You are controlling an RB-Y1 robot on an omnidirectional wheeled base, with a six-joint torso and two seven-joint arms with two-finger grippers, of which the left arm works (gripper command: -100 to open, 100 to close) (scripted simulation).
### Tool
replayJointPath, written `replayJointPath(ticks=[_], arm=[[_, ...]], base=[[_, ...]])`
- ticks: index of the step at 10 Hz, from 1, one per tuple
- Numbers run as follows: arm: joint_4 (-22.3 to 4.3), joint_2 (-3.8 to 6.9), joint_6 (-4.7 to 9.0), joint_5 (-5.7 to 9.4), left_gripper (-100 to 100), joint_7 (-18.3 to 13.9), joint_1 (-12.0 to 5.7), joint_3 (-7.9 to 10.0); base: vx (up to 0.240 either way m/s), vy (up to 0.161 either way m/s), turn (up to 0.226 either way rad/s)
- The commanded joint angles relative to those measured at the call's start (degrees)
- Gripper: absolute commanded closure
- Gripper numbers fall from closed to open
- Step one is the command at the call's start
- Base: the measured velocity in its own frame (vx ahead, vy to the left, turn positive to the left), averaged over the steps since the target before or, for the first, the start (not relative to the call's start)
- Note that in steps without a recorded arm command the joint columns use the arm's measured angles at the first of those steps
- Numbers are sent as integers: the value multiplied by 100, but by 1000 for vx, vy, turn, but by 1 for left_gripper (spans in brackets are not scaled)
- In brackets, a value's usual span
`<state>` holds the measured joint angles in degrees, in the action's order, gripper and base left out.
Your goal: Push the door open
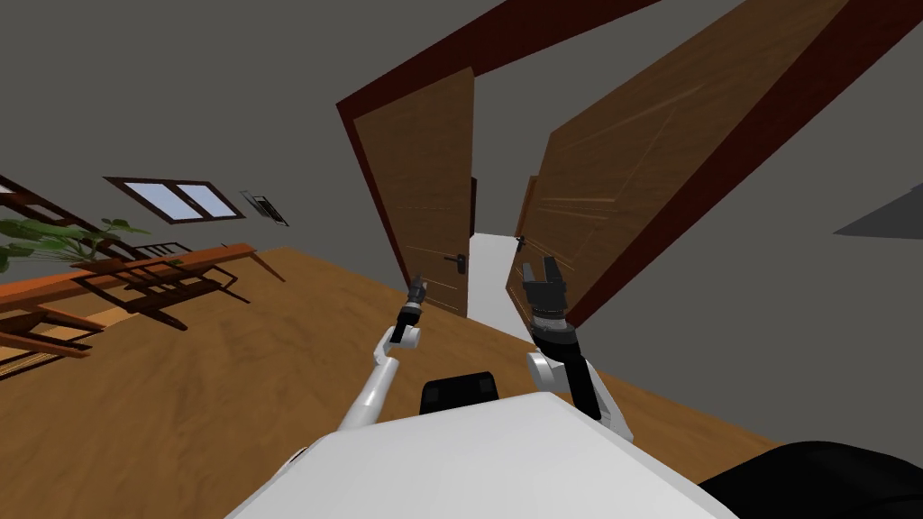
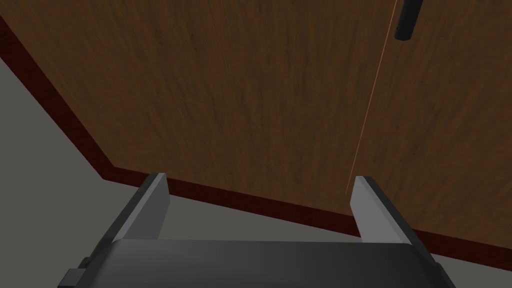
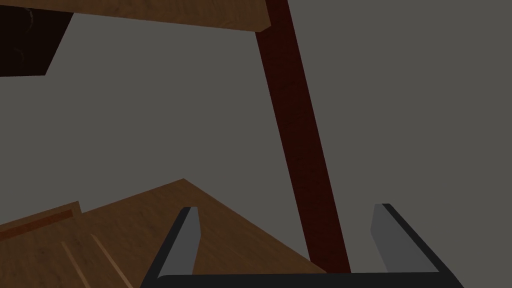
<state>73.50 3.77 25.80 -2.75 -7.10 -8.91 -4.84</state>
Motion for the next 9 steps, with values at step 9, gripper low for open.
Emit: replayJointPath(ticks=[9], arm=[[-1122, -66, 46, 52, -100, 5, -623, -142]], base=[[52, 27, -49]])
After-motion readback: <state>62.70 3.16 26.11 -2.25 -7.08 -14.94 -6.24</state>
